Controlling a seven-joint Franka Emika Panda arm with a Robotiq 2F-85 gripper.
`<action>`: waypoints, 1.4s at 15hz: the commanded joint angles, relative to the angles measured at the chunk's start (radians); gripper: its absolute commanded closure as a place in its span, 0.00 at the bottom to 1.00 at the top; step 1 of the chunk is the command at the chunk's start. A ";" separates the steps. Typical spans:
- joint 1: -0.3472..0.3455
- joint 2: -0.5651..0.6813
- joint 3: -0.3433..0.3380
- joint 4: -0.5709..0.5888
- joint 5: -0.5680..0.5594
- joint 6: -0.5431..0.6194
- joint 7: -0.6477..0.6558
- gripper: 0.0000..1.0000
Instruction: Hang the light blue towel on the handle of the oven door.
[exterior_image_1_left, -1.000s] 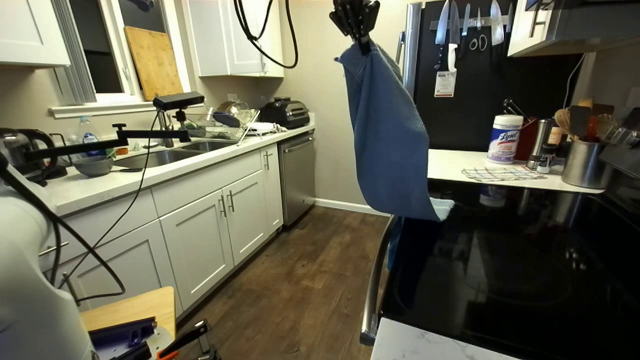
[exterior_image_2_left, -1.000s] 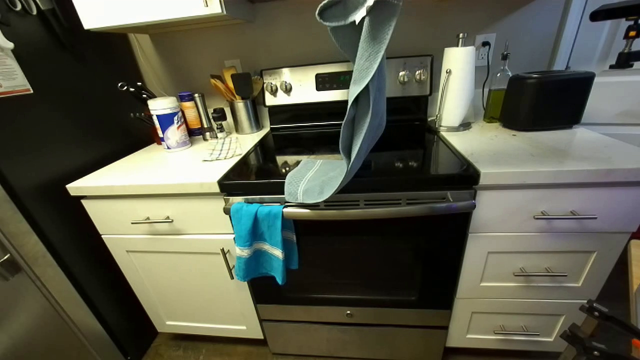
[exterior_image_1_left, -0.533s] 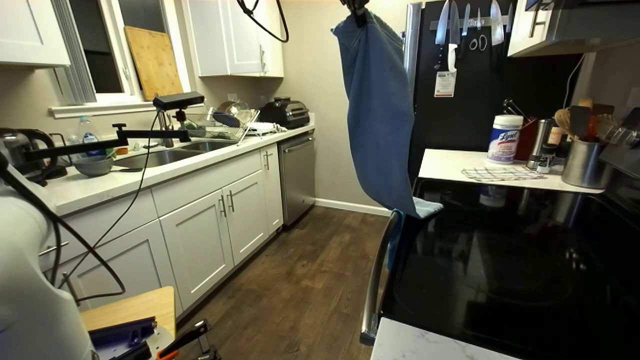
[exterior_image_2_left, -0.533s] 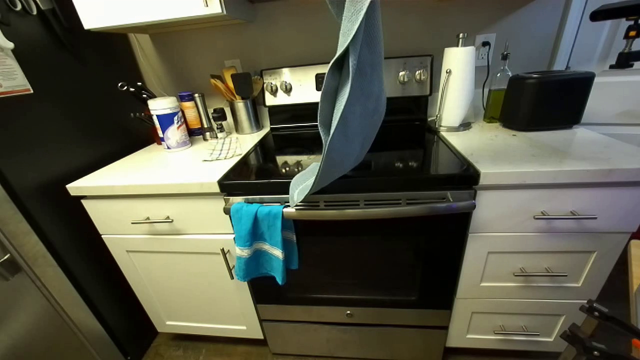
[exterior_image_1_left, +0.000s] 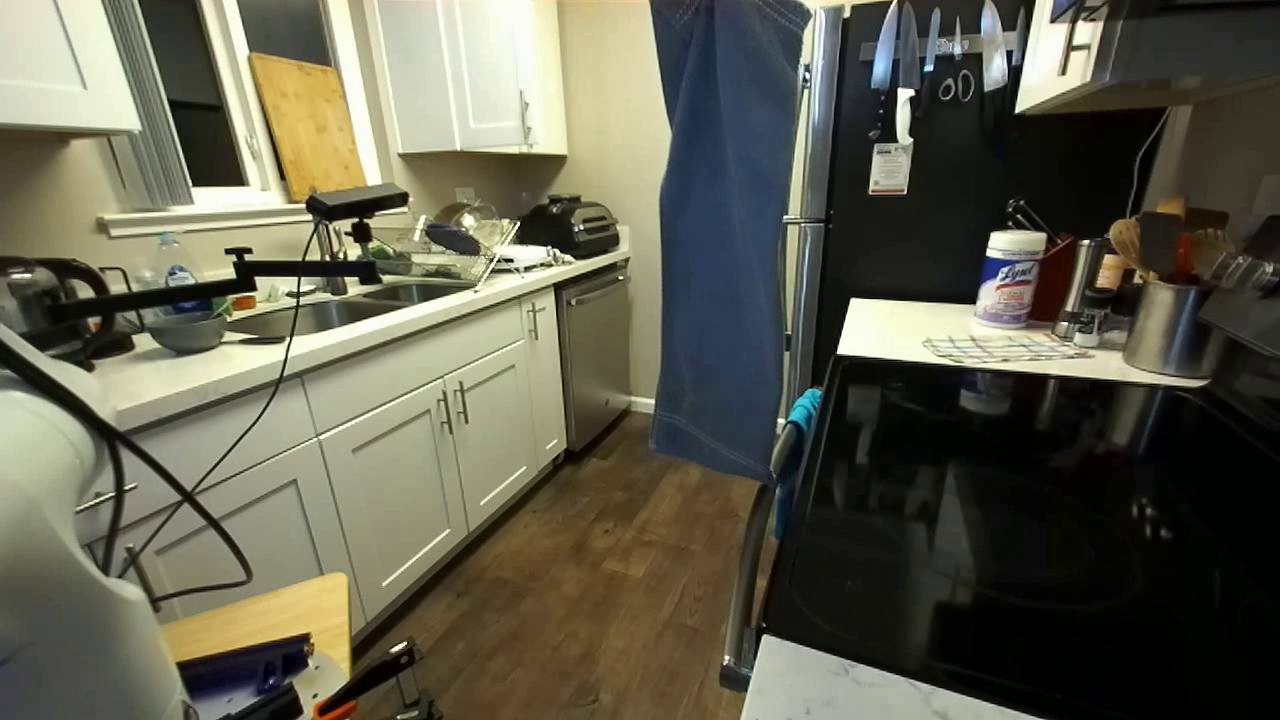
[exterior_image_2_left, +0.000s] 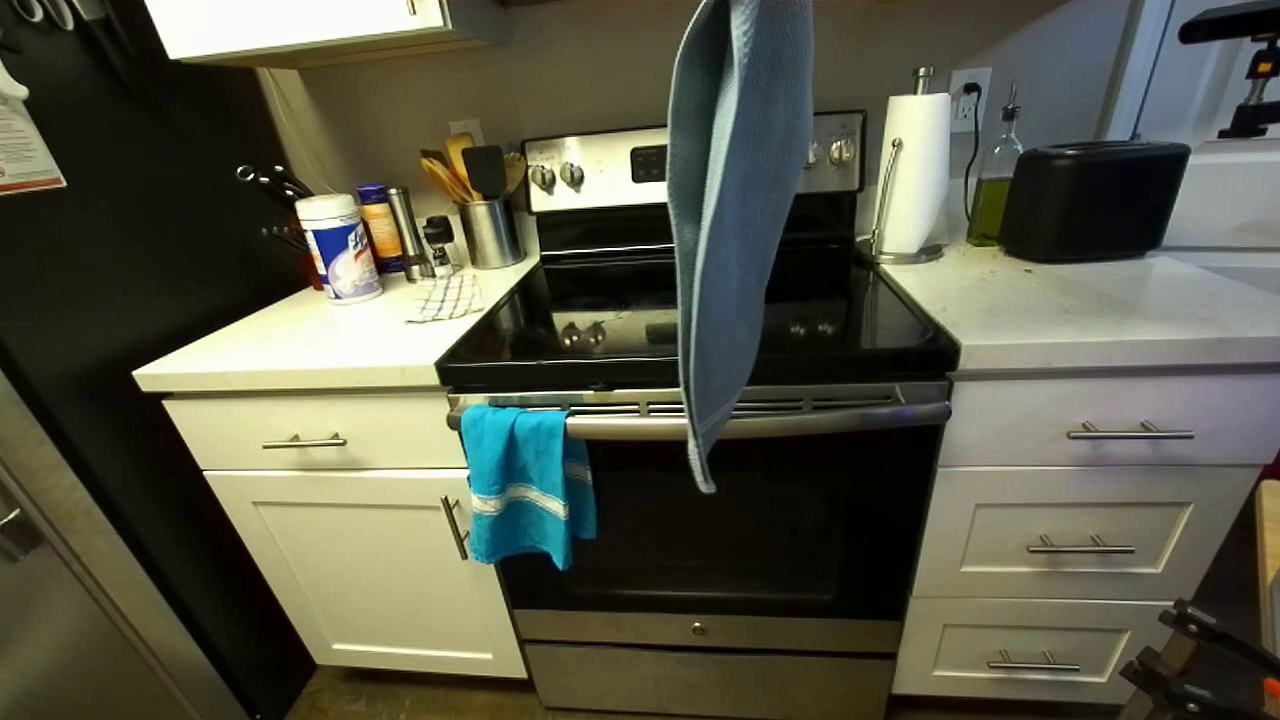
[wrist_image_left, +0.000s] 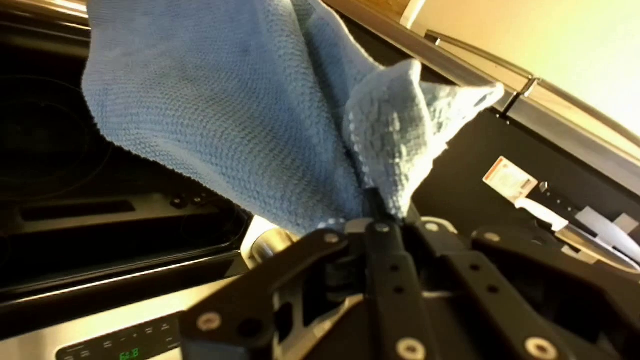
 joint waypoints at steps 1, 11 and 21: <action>-0.035 -0.049 0.002 0.012 0.038 -0.029 0.147 0.99; -0.096 0.000 -0.016 0.025 0.052 0.091 0.500 0.99; -0.096 0.120 -0.040 0.005 0.047 0.279 0.707 0.99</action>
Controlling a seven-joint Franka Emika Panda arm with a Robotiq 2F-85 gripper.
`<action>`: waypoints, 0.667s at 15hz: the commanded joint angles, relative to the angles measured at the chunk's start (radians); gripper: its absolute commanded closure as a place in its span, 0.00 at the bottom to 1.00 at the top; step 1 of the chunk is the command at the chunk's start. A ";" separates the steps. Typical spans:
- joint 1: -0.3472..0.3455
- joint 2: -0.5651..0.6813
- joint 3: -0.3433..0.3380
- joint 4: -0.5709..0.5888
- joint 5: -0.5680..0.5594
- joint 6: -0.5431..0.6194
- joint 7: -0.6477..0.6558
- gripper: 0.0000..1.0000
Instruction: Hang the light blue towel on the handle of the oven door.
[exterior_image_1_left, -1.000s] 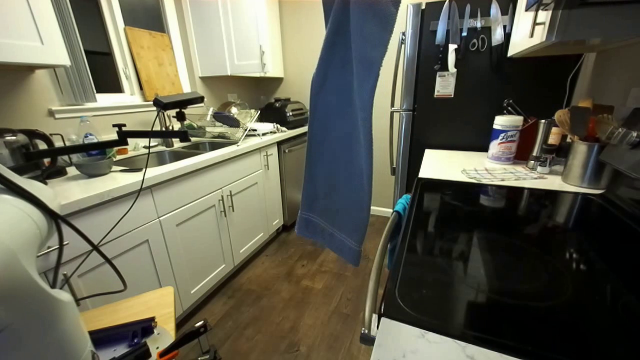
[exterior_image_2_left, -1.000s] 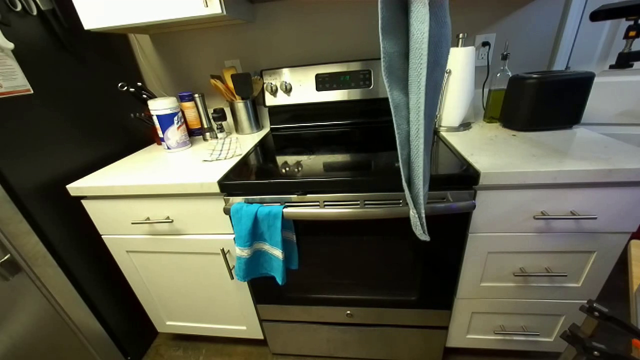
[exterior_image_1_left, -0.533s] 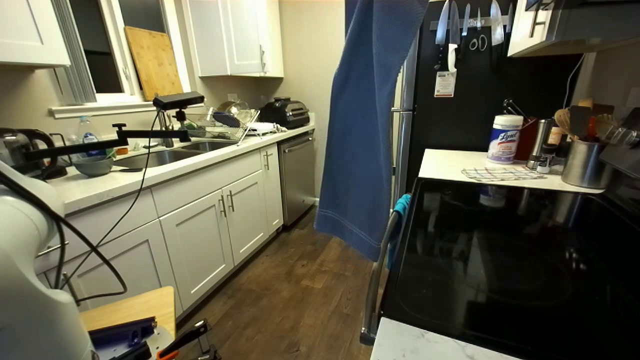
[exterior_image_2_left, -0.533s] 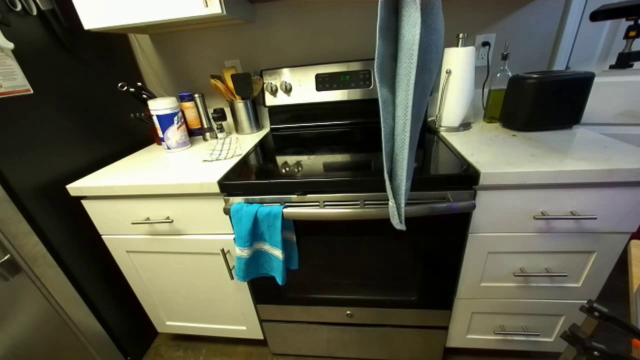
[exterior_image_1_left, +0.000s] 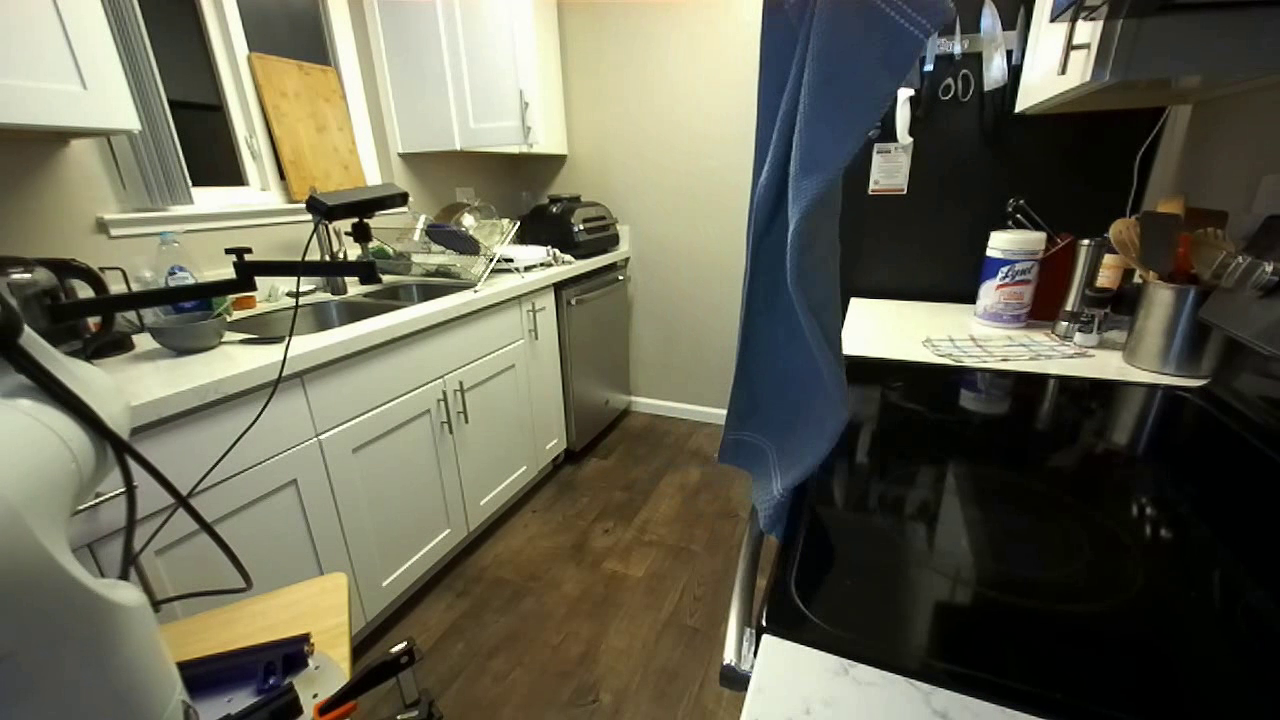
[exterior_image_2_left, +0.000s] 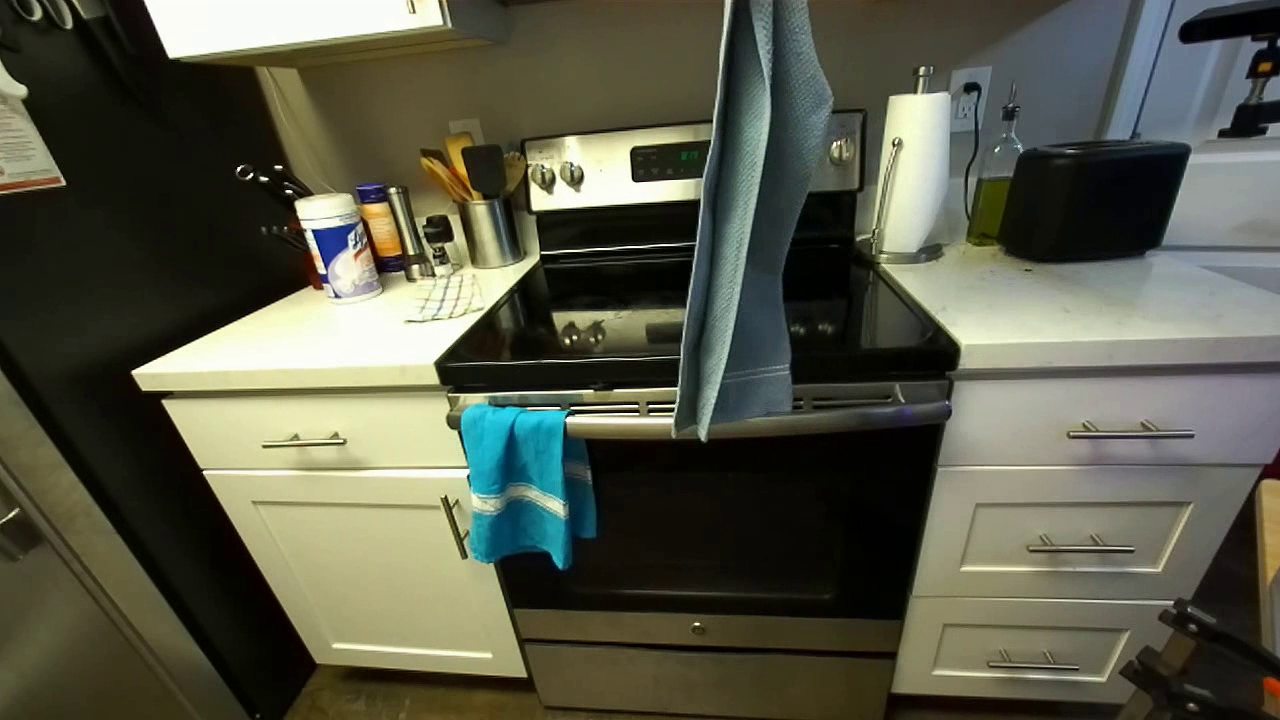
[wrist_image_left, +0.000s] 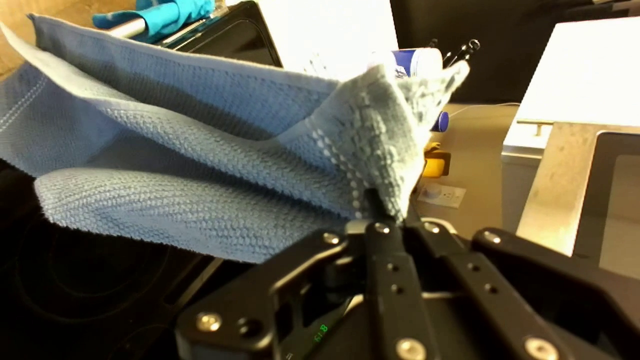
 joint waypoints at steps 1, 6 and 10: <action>-0.004 0.011 -0.004 -0.014 0.011 0.080 0.075 0.99; 0.001 -0.025 0.000 -0.044 -0.006 0.189 0.117 0.99; 0.004 -0.073 0.017 -0.058 -0.022 0.240 0.127 0.99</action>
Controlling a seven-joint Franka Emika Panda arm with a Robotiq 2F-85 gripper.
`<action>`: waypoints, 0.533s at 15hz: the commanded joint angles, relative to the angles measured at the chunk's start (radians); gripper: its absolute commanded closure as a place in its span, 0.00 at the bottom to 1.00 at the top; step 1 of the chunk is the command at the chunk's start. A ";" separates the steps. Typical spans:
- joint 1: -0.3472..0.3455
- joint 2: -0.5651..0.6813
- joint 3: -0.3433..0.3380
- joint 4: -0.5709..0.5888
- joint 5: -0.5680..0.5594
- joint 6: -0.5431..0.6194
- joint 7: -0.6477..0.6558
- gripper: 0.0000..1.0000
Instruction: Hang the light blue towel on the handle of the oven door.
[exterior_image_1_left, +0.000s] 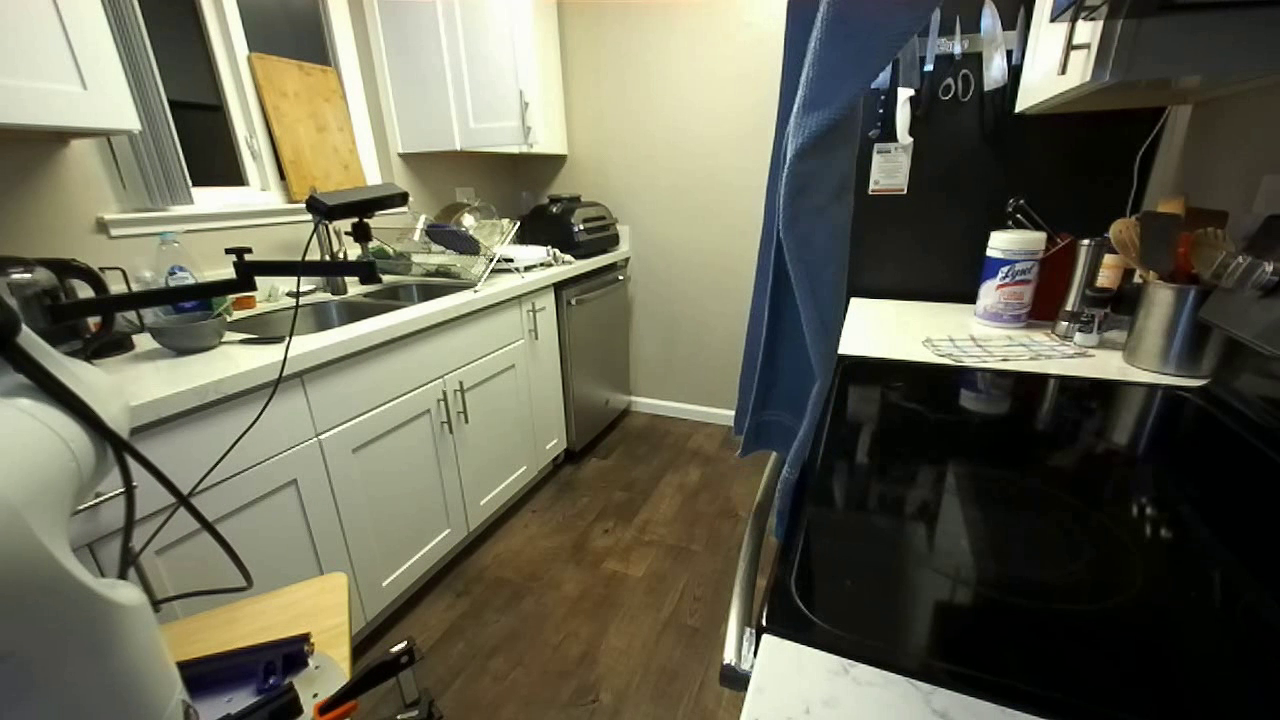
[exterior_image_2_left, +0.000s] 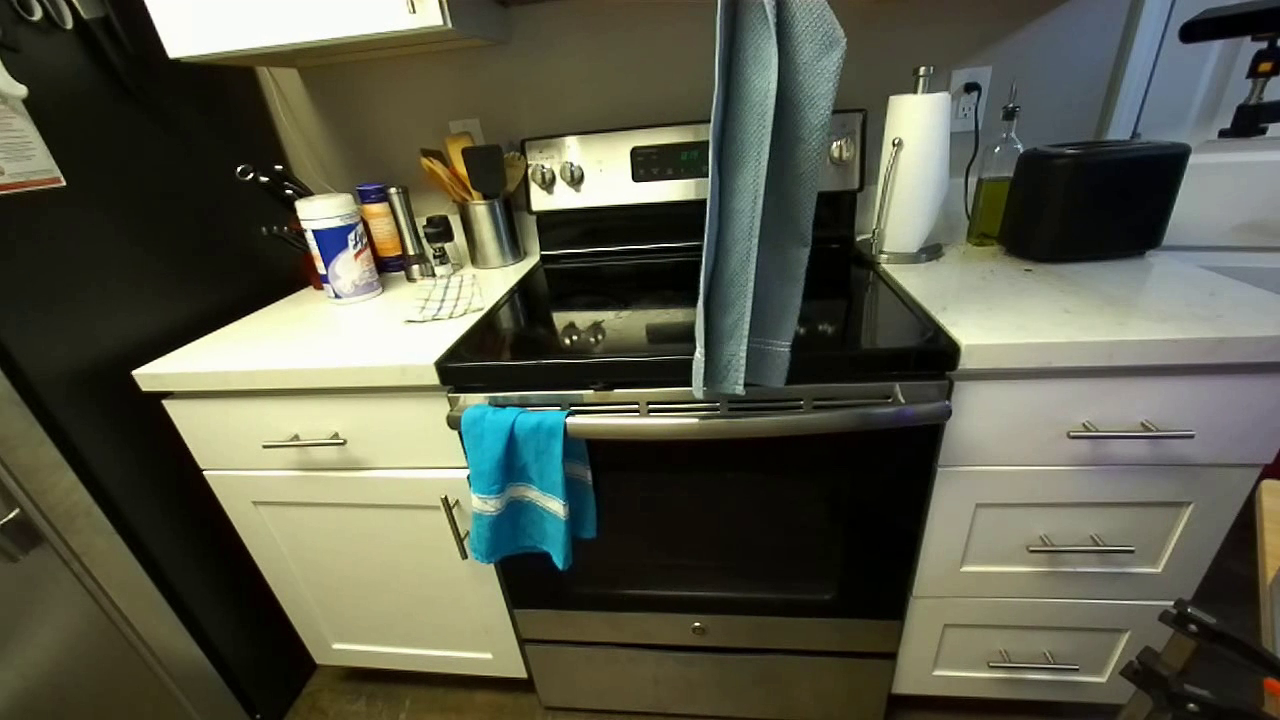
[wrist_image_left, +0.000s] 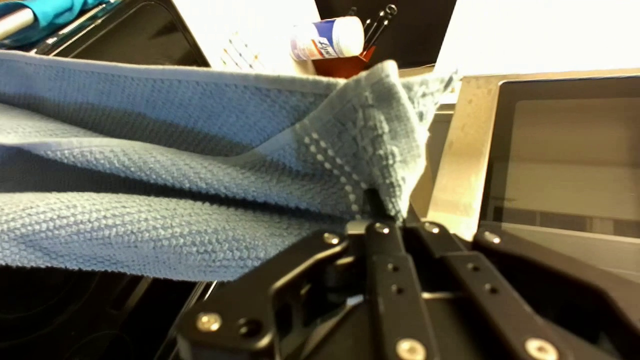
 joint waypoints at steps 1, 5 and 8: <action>-0.003 -0.066 0.026 -0.055 -0.031 0.060 0.055 0.99; -0.004 -0.065 0.047 -0.075 -0.049 0.068 0.064 0.99; 0.001 -0.029 0.043 -0.088 -0.030 0.057 0.061 0.99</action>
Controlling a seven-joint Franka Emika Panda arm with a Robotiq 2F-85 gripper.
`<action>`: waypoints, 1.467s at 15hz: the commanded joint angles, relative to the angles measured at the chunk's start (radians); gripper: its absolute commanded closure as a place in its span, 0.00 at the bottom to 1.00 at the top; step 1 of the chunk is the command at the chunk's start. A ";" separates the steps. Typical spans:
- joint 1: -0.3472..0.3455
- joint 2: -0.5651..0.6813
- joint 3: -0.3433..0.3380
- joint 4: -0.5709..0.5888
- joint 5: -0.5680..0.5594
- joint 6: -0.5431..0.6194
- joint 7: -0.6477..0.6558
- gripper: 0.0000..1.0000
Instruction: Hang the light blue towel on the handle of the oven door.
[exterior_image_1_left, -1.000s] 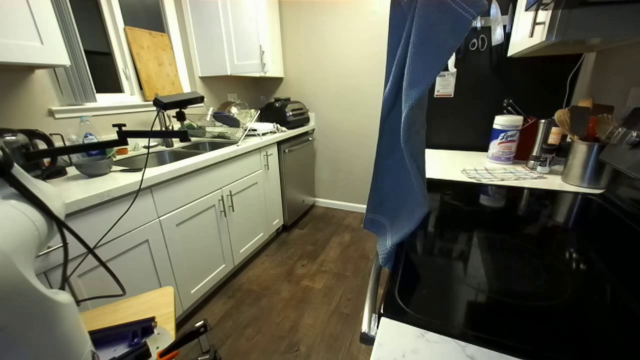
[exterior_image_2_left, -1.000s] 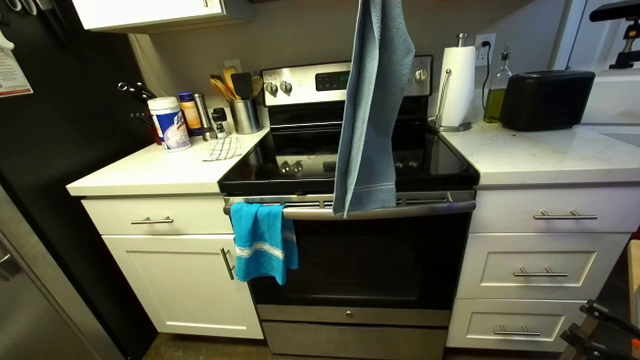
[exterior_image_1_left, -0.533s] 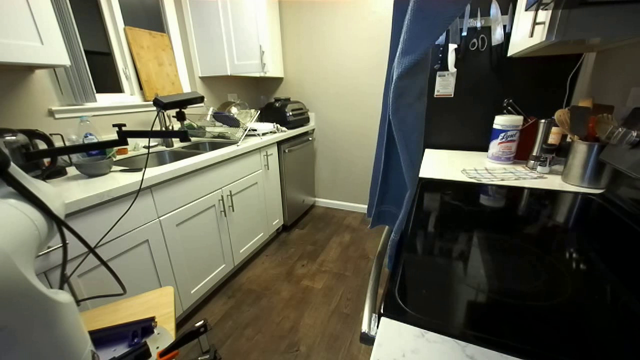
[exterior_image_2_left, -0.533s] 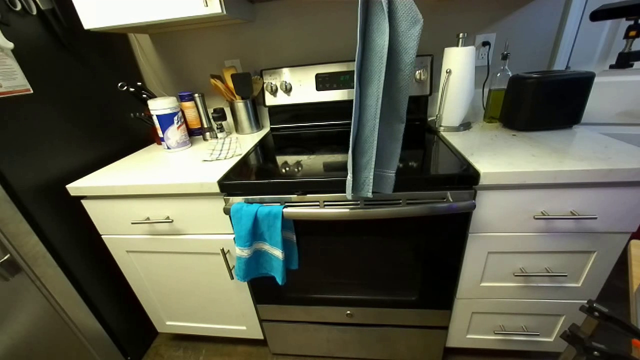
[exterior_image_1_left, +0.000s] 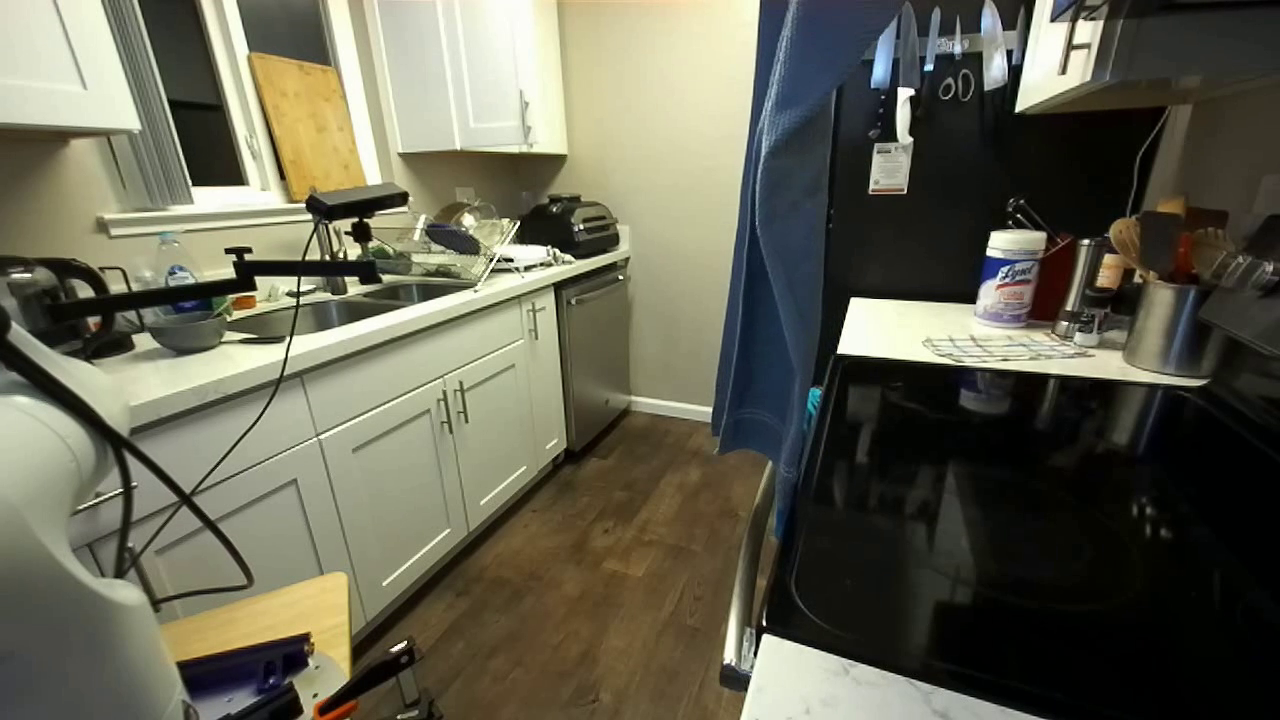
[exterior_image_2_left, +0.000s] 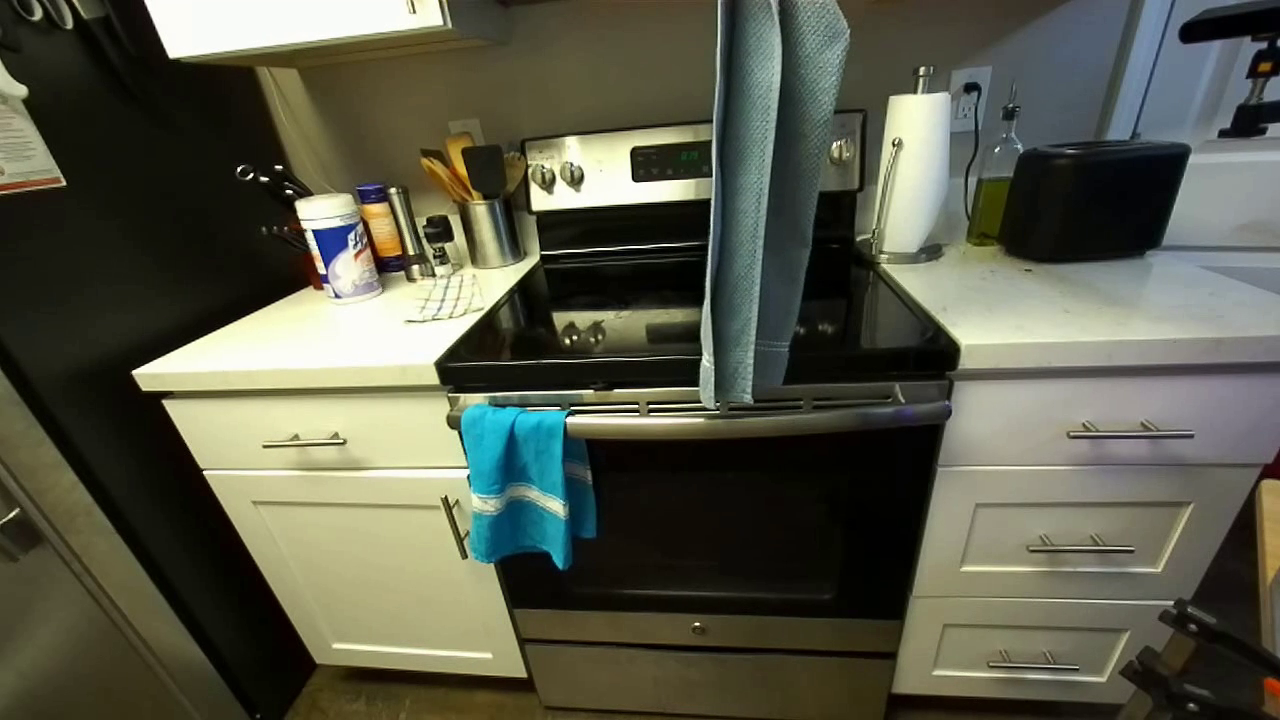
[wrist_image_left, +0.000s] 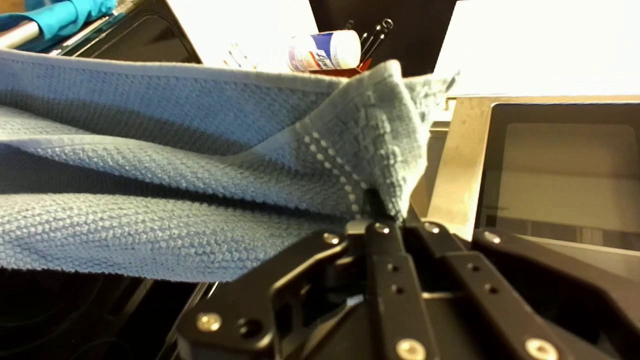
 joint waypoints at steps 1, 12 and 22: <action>0.000 0.033 -0.001 -0.035 0.006 0.042 0.039 0.99; 0.008 0.128 -0.029 -0.082 0.042 0.250 0.083 0.99; -0.021 0.249 0.005 -0.059 -0.148 0.579 0.449 0.99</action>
